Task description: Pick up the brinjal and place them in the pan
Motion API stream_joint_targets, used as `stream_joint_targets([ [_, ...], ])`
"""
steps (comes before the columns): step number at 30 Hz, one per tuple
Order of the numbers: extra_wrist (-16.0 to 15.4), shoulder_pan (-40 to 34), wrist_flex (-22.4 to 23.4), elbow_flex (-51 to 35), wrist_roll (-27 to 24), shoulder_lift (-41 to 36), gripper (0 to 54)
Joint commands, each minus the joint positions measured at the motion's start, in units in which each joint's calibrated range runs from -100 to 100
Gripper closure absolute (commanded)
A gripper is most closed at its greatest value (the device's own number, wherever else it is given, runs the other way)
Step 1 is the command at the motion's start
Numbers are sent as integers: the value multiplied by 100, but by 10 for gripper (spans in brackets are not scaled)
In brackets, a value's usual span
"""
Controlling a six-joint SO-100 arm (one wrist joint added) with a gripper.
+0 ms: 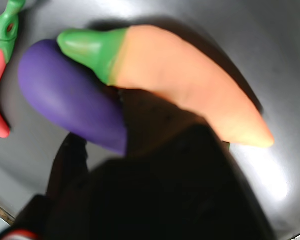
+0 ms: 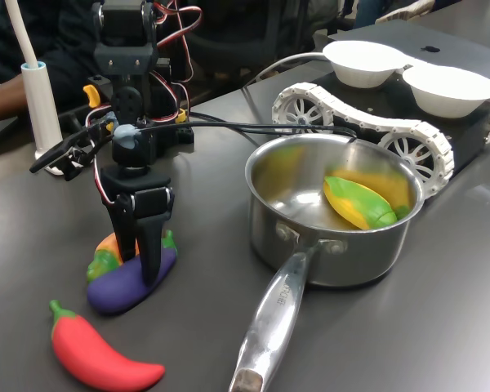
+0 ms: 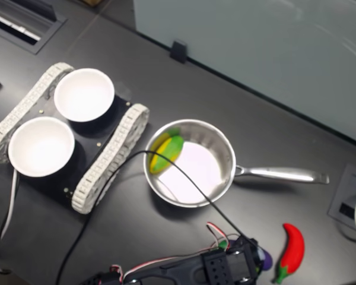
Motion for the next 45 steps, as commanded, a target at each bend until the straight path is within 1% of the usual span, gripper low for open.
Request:
stream_joint_targets([
  [1, 188, 173, 316, 41, -24, 99, 437],
  [3, 188, 173, 316, 59, -5, 99, 470],
  [7, 180, 161, 316, 87, 20, 73, 494],
  [11, 180, 127, 273, 168, 49, 14, 532],
  [17, 172, 184, 9, 459, -24, -239, 532],
  [21, 163, 195, -264, 777, -122, -601, 533],
  [25, 130, 184, -281, 686, -254, -829, 533],
  [35, 130, 104, -273, 423, -381, -1124, 533],
  [45, 130, 23, -315, 59, -698, -1538, 533],
])
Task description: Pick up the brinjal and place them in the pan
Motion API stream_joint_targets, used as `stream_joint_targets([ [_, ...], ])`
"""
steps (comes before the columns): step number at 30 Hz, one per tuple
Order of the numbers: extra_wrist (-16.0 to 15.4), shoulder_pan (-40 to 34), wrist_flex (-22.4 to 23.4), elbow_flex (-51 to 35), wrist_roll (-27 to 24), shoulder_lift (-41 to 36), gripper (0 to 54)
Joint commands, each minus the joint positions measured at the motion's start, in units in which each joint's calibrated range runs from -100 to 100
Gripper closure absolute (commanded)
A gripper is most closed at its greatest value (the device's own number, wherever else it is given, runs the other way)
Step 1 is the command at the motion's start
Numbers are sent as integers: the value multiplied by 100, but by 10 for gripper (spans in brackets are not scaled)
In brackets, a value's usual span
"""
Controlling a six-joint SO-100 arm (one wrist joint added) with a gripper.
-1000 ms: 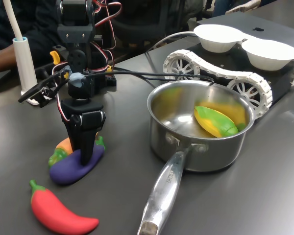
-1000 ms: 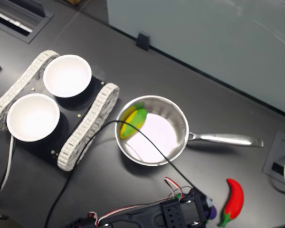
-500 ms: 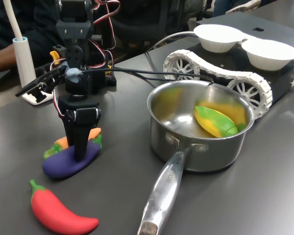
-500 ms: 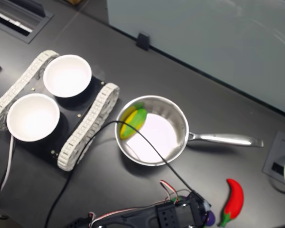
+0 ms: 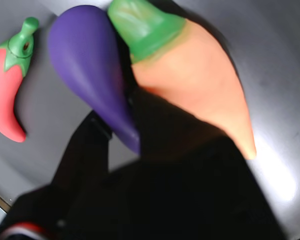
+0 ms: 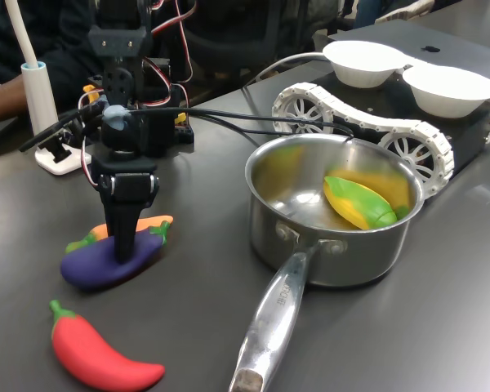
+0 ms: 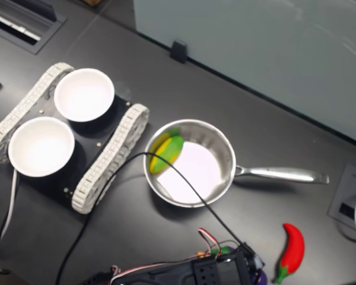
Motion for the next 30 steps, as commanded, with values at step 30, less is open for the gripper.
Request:
stream_joint_targets([
  [30, 120, -651, -214, -620, -708, -2012, 533],
])
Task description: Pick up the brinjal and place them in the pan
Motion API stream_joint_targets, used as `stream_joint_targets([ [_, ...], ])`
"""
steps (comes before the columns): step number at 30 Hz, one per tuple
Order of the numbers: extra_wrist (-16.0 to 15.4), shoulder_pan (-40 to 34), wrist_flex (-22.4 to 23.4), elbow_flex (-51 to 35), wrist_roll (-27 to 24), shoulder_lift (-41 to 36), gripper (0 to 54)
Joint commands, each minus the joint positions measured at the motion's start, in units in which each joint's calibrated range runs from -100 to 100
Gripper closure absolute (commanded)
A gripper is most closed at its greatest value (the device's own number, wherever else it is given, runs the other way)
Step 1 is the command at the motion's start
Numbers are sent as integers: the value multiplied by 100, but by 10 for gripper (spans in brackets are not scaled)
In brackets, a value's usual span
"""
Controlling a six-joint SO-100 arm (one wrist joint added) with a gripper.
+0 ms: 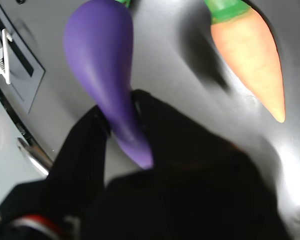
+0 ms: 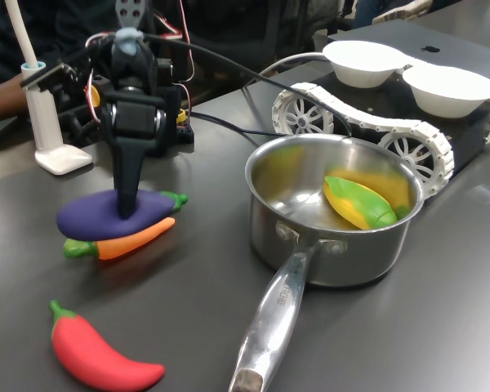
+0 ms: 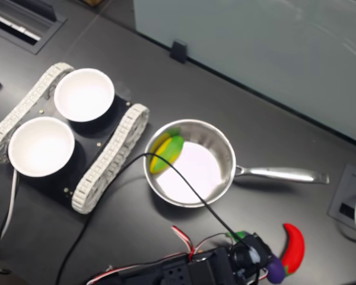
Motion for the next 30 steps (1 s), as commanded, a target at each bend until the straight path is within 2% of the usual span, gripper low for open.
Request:
stream_joint_targets([
  [1, 101, -201, -299, -266, -117, -699, 533],
  [7, 76, -361, -461, -103, -244, -978, 533],
  [11, -126, -487, -563, 106, -347, -1205, 533],
  [16, -537, -419, -717, 270, -498, -1441, 533],
  [23, -739, -499, -913, 297, -640, -1779, 533],
  [27, -756, -774, -1084, 370, -762, -1931, 533],
  [30, -882, -923, -1152, 370, -845, -1964, 533],
])
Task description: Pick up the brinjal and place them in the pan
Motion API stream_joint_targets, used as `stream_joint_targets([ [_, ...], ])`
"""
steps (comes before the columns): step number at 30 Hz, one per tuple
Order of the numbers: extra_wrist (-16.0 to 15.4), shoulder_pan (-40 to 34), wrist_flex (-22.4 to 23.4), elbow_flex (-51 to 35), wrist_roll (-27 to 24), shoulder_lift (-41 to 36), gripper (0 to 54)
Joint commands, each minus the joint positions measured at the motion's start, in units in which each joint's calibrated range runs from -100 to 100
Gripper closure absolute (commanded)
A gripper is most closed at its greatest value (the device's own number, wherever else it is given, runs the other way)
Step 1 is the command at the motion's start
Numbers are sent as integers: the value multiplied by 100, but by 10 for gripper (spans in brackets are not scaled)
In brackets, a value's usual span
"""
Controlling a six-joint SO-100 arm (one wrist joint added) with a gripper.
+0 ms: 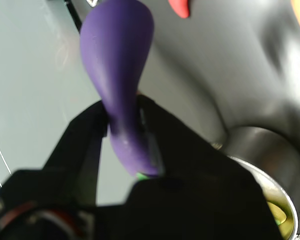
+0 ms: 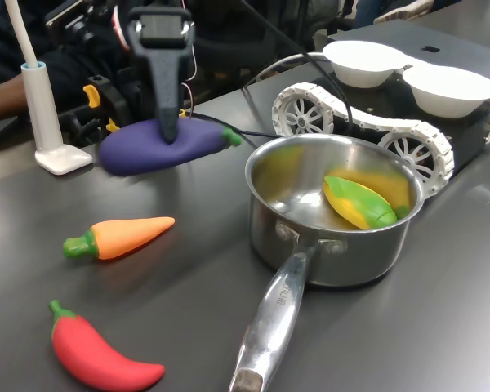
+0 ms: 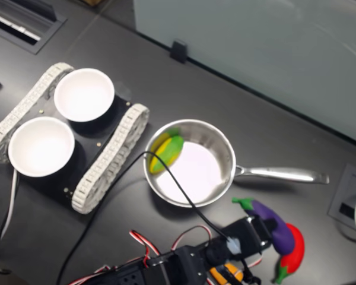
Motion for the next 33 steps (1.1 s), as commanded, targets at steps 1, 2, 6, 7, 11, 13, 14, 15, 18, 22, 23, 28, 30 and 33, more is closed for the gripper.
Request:
stream_joint_targets([
  [1, -199, -232, -421, -110, -122, -432, 533],
  [2, -233, -289, -438, -110, -122, -449, 533],
  [6, -292, -450, -668, 135, -176, -694, 532],
  [7, -317, -461, -737, 190, -195, -736, 532],
  [11, -435, -622, -975, 390, -210, -888, 532],
  [13, -435, -725, -1069, 508, -234, -989, 532],
  [14, -435, -794, -1095, 572, -234, -1057, 532],
  [15, -435, -863, -1120, 635, -234, -1116, 532],
  [18, -435, -1058, -1197, 762, -259, -1242, 532],
  [22, -435, -1367, -1265, 908, -186, -1403, 532],
  [23, -435, -1448, -1257, 935, -181, -1462, 532],
  [28, -435, -1826, -1214, 971, -205, -1681, 532],
  [30, -435, -1998, -1214, 1026, -215, -1799, 532],
  [33, -435, -2216, -1257, 1171, -249, -1968, 532],
])
